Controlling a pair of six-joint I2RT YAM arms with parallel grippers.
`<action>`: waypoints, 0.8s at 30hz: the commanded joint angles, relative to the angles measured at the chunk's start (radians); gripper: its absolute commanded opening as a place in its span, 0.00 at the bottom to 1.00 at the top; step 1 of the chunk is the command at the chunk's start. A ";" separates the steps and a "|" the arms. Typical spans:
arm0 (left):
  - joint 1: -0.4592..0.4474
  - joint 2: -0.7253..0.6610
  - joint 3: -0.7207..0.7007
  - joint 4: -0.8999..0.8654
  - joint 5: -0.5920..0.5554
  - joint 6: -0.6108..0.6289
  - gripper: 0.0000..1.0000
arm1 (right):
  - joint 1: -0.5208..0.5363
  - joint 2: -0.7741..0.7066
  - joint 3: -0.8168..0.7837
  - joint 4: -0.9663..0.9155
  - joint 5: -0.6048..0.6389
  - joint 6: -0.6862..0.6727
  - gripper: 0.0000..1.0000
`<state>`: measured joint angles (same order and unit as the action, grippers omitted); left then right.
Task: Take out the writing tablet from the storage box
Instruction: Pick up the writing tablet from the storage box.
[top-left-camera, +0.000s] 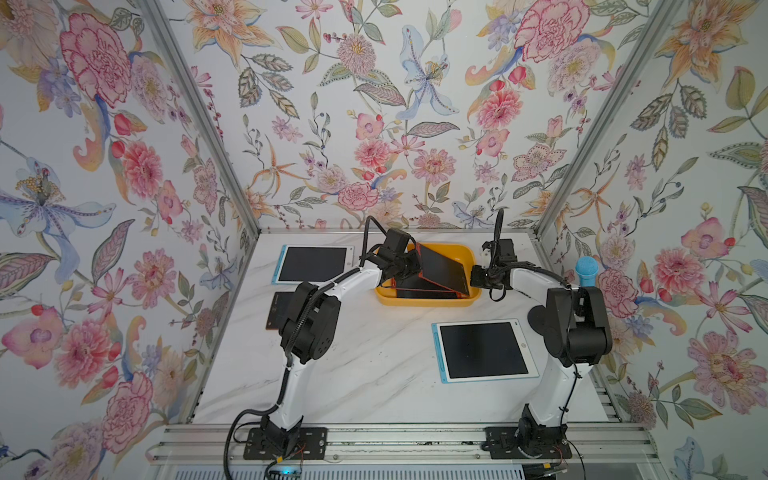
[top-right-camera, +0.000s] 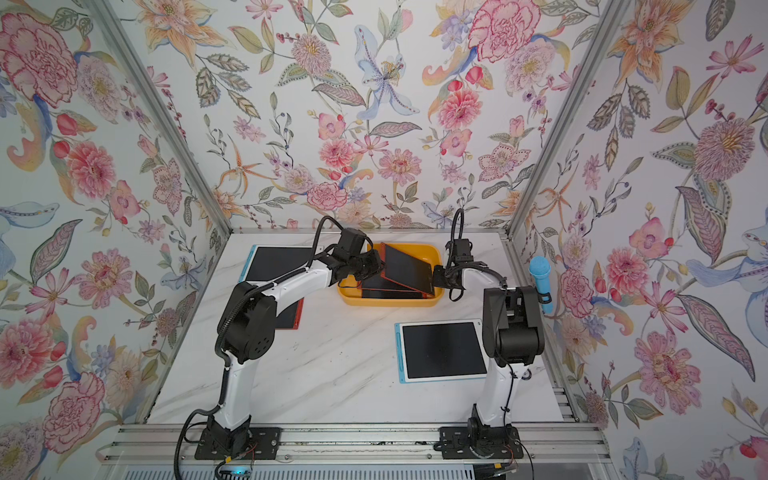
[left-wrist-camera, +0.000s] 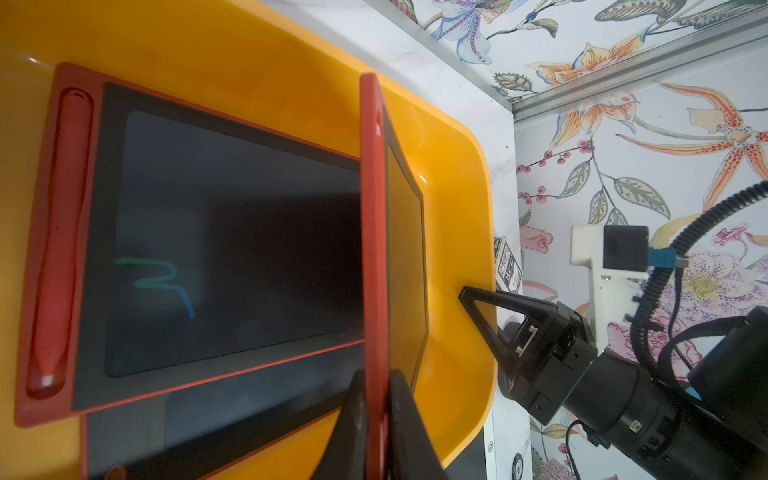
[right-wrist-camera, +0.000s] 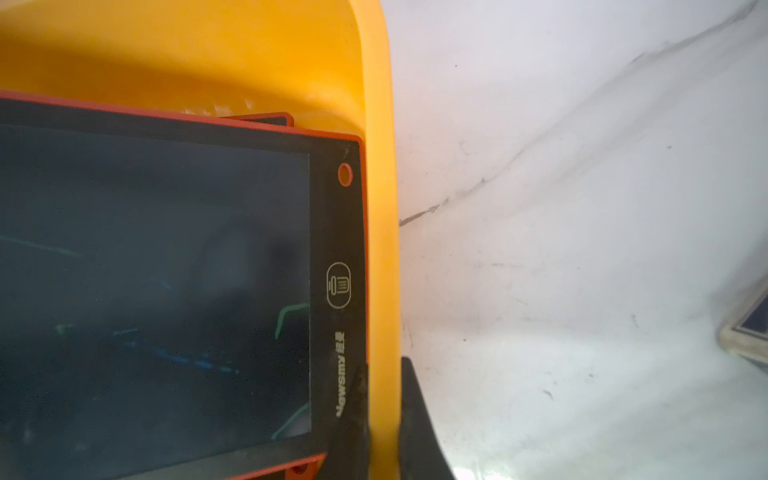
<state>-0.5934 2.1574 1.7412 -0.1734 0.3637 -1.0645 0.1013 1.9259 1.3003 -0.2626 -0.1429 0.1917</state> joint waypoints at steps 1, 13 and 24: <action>0.009 -0.050 -0.014 0.001 0.000 0.012 0.03 | -0.009 -0.033 -0.001 -0.013 0.003 0.016 0.00; 0.021 -0.111 -0.037 0.049 0.012 -0.022 0.00 | -0.025 -0.006 0.068 -0.027 -0.001 0.007 0.00; 0.050 -0.195 -0.076 0.090 0.018 -0.046 0.00 | -0.051 0.077 0.181 -0.050 -0.005 -0.028 0.00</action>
<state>-0.5625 2.0190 1.6764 -0.1268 0.3664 -1.1004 0.0631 1.9774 1.4387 -0.3225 -0.1501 0.1719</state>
